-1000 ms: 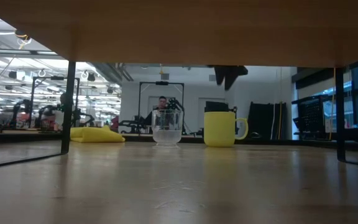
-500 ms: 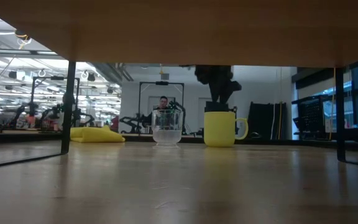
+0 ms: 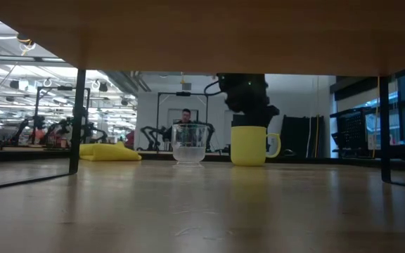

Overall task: Stack small to large cups/mugs on shelf
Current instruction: Put the yellow mug on the shelf

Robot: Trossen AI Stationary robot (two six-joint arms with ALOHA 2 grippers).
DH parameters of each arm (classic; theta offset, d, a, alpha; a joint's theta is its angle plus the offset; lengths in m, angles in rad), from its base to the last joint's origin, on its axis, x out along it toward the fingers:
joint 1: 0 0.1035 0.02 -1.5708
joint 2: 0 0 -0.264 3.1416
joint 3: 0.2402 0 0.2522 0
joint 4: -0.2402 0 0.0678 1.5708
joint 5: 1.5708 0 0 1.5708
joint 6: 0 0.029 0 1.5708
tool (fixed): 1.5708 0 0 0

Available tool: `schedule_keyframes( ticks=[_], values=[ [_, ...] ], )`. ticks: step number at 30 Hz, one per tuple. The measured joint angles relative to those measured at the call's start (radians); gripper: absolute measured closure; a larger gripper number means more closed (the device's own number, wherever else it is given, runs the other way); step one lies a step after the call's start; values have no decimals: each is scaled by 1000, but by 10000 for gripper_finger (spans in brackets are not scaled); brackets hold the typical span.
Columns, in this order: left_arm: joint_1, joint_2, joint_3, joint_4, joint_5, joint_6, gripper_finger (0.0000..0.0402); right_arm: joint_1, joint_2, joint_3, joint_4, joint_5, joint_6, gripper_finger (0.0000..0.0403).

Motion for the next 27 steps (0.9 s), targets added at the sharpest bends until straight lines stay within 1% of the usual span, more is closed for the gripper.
schedule_keyframes(
  ticks=[7,9,11,14,18,21,23,27],
  values=[
    [4,-2,0,11,0,-1,302,0,-1,-30,65,-9,2,209],
    [5,-2,0,10,0,-3,302,0,-1,-41,65,-23,5,217],
    [5,-2,0,10,-1,-14,302,0,-1,-49,63,-34,7,233],
    [6,-2,0,10,-10,-18,302,0,-1,-52,56,-35,8,269],
    [5,-2,0,9,-49,-25,302,4,-1,-52,55,-36,8,332],
    [5,-2,0,5,-53,-27,302,16,-1,-52,51,-34,8,381],
    [5,-2,0,-8,-53,-38,302,27,-1,-52,50,-37,9,391],
    [4,-2,-4,-51,-74,-46,302,46,-1,-51,69,-37,32,379]
  ],
)
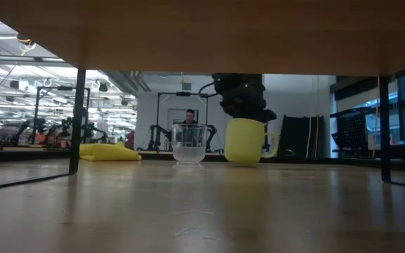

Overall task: Stack small to large cups/mugs on shelf
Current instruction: Put the yellow mug on the shelf

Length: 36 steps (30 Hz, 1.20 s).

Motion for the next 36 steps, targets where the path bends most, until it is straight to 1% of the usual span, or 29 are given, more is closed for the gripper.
schedule_keyframes(
  ticks=[3,5,8,12,15,20,23,26,29,32,36],
  values=[
    [-11,-5,-30,-5,-39,-1,302,9,0,21,37,7,22,386],
    [-21,-21,-63,-3,-41,-4,302,13,0,52,76,26,30,393],
    [-35,-69,-137,4,-59,-24,302,14,0,108,104,46,36,391],
    [-42,-179,-264,80,-161,-75,302,14,-3,145,157,49,64,389],
    [-23,-282,-353,141,-165,-133,302,23,-3,146,223,50,79,389],
    [2,-424,-458,150,-166,-205,302,63,-2,146,331,61,83,387],
    [2,-473,-488,153,-168,-219,302,77,-2,146,378,29,112,387],
    [1,-500,-505,160,-168,-234,302,92,-2,146,410,-31,139,386],
    [1,-509,-516,161,-170,-242,302,134,-2,146,457,-54,145,386],
    [-4,-509,-516,165,-171,-242,302,177,-1,146,529,-106,137,386],
    [-15,-509,-516,166,-171,-238,302,229,-1,146,618,-122,169,386]
  ],
)
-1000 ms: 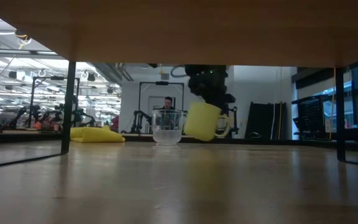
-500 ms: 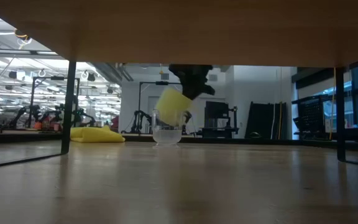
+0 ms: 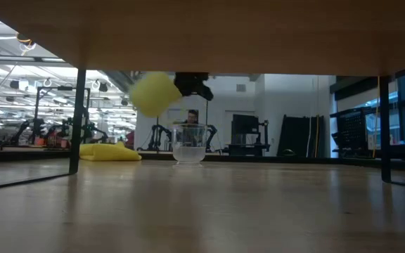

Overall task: Stack small to large cups/mugs on shelf
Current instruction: Put the yellow mug on the shelf

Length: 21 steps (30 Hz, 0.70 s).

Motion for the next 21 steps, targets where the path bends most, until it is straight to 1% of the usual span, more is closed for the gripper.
schedule_keyframes(
  ticks=[3,7,14,17,21],
  values=[
    [-2,0,0,-1,0,1,302,30,0,1,55,-58,68,386],
    [-2,1,0,-1,-31,4,302,62,1,1,63,-74,131,386],
    [-2,1,0,-1,-34,4,302,108,1,1,28,-75,231,386],
    [-2,1,0,-5,-15,4,302,117,1,1,-36,-20,240,386],
    [-2,1,0,-9,83,4,302,112,1,1,-75,75,222,386]
  ],
)
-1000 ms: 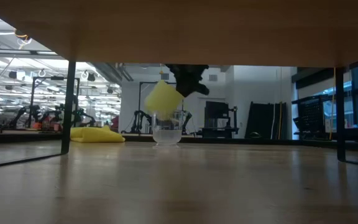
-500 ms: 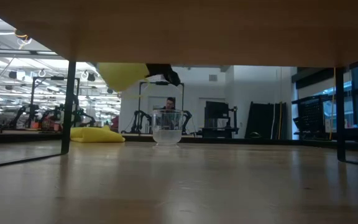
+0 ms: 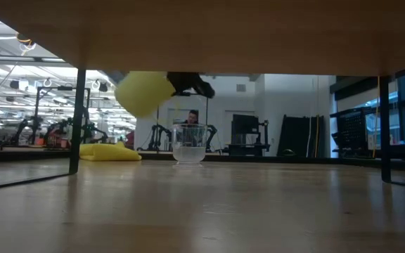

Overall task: Stack small to large cups/mugs on shelf
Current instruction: Put the yellow mug on the shelf

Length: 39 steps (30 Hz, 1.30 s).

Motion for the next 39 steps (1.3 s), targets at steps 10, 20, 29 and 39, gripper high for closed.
schedule_keyframes(
  ticks=[10,20,29,39],
  values=[
    [-57,0,0,9,-54,-34,302,-48,20,-1,11,71,9,386],
    [-100,45,0,-5,-113,-56,302,-51,65,-2,38,111,26,386],
    [-106,106,0,-10,-121,-54,302,-55,70,-2,-90,227,-76,385],
    [-106,158,0,-3,-126,-33,302,-54,73,-1,-158,217,-87,383]
  ],
)
